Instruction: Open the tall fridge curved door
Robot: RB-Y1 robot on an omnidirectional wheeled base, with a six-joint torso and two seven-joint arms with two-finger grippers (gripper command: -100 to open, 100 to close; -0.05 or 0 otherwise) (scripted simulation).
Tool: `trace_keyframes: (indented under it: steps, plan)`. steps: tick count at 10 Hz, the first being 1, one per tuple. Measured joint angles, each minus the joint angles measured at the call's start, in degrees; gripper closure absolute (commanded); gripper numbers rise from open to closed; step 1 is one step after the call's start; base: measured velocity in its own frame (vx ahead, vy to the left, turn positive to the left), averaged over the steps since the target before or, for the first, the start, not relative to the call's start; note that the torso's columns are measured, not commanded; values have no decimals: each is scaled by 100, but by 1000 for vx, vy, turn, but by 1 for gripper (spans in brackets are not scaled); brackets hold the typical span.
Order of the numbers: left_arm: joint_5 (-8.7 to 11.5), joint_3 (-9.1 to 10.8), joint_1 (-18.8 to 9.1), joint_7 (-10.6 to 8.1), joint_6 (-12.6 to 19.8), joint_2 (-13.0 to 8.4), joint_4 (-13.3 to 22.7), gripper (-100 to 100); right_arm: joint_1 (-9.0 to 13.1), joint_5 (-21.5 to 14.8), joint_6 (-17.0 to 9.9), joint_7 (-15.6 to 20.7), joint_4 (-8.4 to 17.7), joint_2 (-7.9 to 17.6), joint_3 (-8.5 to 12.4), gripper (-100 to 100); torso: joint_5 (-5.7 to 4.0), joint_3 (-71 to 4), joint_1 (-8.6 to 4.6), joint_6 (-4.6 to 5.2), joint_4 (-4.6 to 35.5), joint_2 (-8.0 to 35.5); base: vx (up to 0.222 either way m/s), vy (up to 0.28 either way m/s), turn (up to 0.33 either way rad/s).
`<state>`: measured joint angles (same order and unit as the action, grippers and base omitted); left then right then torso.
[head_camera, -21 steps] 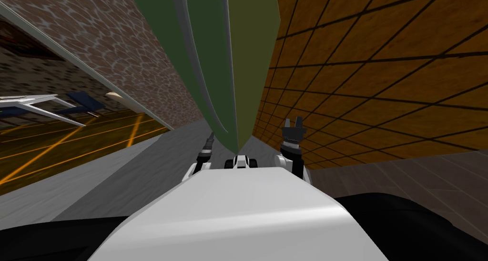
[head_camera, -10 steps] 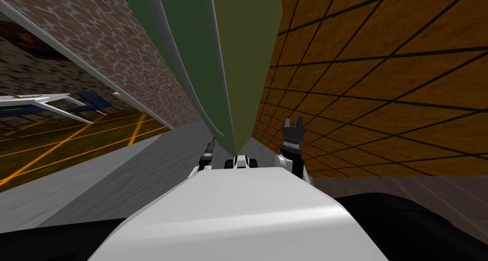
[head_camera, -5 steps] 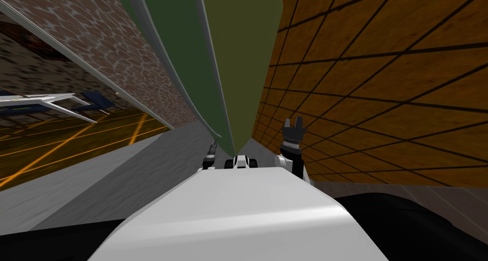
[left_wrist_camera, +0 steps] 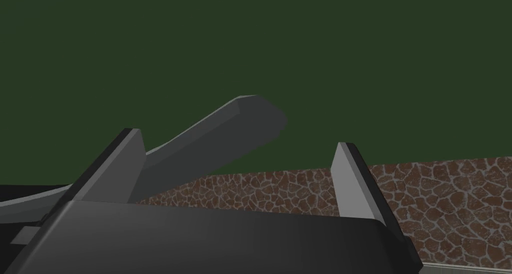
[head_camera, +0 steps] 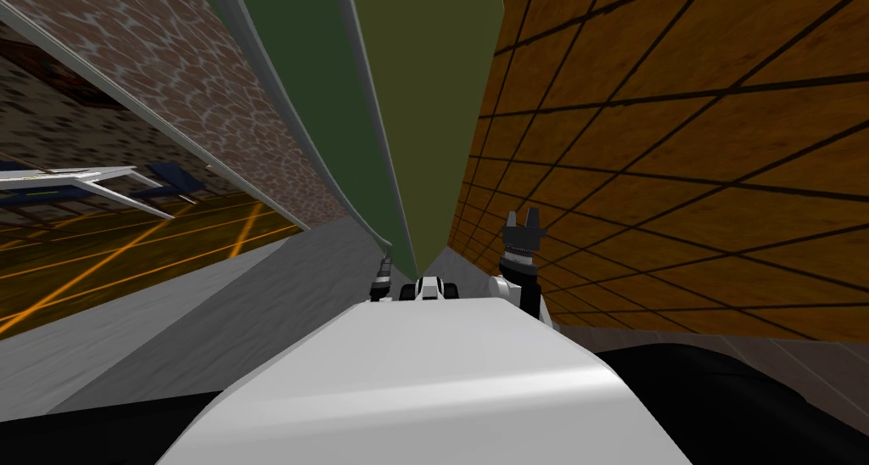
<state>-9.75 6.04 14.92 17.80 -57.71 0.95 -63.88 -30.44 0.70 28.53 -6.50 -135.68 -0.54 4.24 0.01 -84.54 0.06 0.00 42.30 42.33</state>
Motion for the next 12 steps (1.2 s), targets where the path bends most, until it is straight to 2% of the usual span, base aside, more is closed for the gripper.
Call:
trace_keyframes:
  steps: [3,4,6,7,12]
  plan:
    - [10,10,-171,-38,322,-46,-171,-100,0,0,0,0,0,0,0,0,-2,-4,-8,0,-2,-6,4,-8,5]
    - [11,10,-175,-42,346,-47,-181,100,0,0,0,0,0,0,0,0,0,-3,-5,0,-2,-4,-3,7,-12]
    - [-4,-11,-10,-17,134,-3,-117,100,0,0,0,0,0,0,0,0,0,-1,-2,1,-1,-3,-4,10,-8]
    - [-6,-13,0,-13,119,1,-121,-100,0,0,0,0,0,0,0,0,-1,-3,-6,1,-1,-5,0,0,0]
    - [-55,12,-48,-62,352,-580,-245,-100,0,0,0,0,0,0,0,0,-2,-2,-8,0,-1,-3,-14,-16,-2]
